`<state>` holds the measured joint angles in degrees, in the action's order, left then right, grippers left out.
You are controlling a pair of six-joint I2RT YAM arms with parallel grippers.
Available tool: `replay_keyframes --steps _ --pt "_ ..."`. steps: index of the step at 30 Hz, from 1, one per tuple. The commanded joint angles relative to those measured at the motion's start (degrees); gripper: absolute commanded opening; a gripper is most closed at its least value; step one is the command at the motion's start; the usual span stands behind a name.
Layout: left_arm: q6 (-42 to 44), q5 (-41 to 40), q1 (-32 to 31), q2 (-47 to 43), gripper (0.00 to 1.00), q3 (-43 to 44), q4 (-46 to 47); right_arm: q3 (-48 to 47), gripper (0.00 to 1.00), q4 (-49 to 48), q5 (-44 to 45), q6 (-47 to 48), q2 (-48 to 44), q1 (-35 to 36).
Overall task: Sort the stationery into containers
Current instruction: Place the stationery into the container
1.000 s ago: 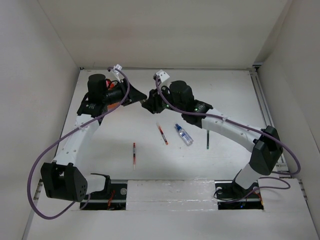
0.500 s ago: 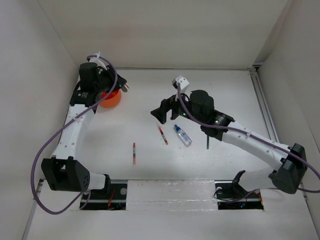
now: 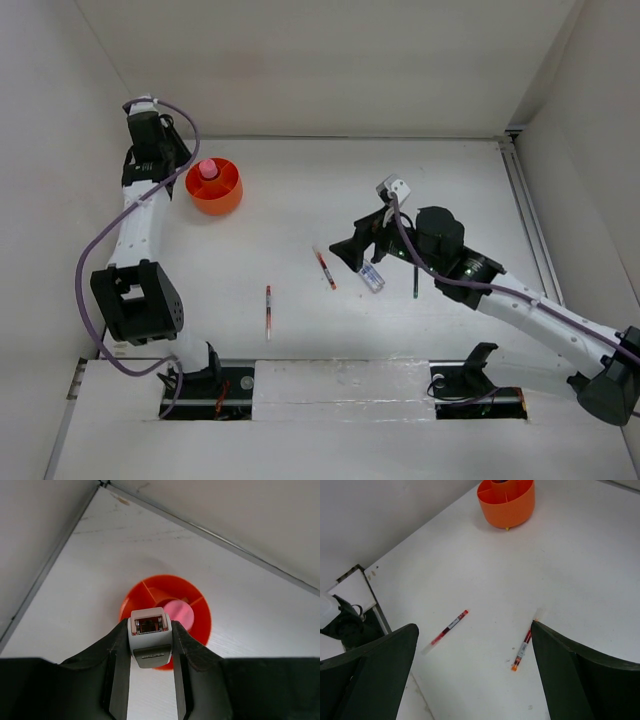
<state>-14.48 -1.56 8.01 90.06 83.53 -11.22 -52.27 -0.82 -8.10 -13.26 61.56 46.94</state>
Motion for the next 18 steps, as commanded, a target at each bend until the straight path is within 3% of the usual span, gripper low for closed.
replay_keyframes --steps 1,10,18 --pt "3.3 0.8 2.6 0.7 0.0 3.0 9.0 1.2 1.0 -0.7 -2.6 0.5 -4.2 0.1" --pt "5.0 16.2 5.7 7.6 0.0 0.7 17.9 1.7 1.0 -0.1 -4.9 0.5 -5.9 1.1" --pt "3.9 24.5 9.3 12.6 0.0 -2.6 23.0 1.2 1.0 -0.1 -5.4 1.0 -3.7 2.3"
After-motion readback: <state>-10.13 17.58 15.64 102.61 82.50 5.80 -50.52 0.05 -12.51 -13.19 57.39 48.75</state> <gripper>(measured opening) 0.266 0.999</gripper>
